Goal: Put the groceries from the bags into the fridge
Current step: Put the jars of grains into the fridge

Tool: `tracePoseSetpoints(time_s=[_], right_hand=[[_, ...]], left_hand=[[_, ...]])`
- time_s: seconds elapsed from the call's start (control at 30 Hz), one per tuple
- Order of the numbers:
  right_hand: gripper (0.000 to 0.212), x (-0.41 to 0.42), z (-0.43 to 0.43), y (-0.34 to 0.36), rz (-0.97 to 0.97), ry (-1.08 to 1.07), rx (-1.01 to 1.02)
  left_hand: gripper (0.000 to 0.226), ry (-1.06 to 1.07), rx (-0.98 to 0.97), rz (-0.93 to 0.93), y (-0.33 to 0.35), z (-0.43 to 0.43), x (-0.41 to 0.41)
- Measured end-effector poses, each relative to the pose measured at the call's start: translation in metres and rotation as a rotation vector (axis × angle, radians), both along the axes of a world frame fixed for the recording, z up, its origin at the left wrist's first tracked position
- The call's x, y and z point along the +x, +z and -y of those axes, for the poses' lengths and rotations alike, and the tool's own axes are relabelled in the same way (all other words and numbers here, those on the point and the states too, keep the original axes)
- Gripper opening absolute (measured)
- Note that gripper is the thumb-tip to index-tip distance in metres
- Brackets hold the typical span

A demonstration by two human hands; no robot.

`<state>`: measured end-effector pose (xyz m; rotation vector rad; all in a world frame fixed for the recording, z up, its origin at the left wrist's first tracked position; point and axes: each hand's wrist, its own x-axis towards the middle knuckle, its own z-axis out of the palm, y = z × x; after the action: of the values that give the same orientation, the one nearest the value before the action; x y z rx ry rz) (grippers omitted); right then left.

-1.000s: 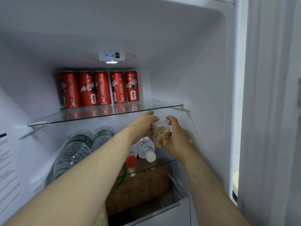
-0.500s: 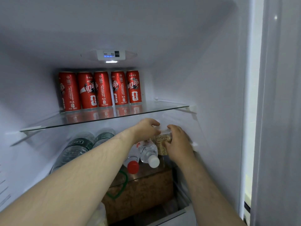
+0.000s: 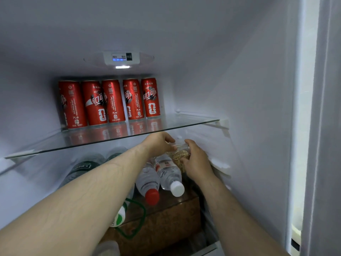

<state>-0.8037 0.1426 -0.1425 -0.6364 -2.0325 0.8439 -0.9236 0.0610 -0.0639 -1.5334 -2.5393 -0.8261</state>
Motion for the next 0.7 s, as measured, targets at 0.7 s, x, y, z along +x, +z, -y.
tracePoseSetpoints(time_s=[0.7], right_hand=[[0.065,-0.03,-0.011,0.014,0.132,0.031,0.05]], left_hand=[[0.038,0.042,-0.044,-0.026,-0.003,-0.023,-0.035]])
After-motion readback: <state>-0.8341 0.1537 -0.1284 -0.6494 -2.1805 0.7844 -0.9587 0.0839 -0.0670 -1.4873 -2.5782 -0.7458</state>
